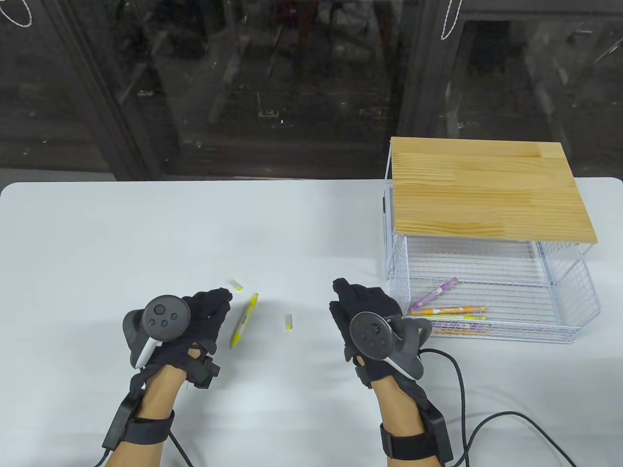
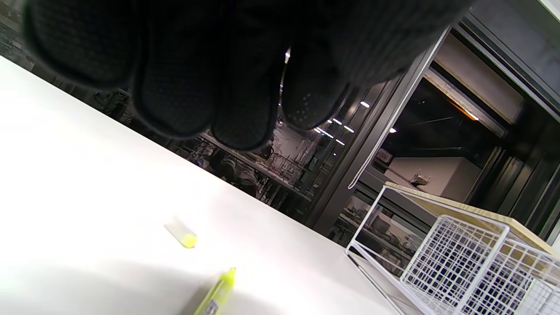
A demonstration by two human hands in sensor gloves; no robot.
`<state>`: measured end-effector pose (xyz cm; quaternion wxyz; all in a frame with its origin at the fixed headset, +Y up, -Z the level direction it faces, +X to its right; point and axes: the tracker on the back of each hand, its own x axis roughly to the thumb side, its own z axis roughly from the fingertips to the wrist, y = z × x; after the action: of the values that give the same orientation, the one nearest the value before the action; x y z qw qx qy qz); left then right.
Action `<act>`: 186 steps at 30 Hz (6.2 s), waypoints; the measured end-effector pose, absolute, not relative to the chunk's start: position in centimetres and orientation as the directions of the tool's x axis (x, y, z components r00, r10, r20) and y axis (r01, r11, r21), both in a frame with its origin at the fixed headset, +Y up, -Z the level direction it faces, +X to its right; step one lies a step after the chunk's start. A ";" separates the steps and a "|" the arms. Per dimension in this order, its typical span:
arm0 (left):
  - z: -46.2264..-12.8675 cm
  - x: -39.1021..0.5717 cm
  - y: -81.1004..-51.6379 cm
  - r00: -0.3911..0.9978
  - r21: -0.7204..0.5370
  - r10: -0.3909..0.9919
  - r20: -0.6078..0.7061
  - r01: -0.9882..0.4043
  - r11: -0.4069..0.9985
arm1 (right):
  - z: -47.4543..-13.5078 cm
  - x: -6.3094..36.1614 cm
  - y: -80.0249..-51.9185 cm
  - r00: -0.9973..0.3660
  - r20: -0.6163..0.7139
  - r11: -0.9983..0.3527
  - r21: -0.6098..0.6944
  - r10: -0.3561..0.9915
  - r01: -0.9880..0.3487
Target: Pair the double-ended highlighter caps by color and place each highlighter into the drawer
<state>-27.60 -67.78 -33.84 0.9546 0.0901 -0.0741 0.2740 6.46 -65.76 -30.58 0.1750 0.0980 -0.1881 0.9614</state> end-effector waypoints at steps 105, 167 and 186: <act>-34.0 -27.0 -67.7 0.964 0.077 0.255 0.073 -0.260 0.962 | -34.1 1.3 -68.2 -0.932 0.191 -0.938 -0.104 0.306 -0.330; -34.5 -27.4 -68.6 0.947 0.006 0.298 0.122 -0.301 0.954 | -35.6 -0.2 -70.4 -0.990 0.117 -0.996 -0.023 0.084 -0.087; -34.0 -24.5 -69.8 0.959 -0.002 0.204 0.198 -0.208 0.978 | -34.0 3.4 -70.8 -0.953 0.170 -0.950 -0.148 0.249 -0.275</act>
<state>-24.50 -69.76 -34.04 0.9896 0.0094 -0.0989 0.1041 3.37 -70.81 -34.01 0.1331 0.0746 -0.0854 0.9846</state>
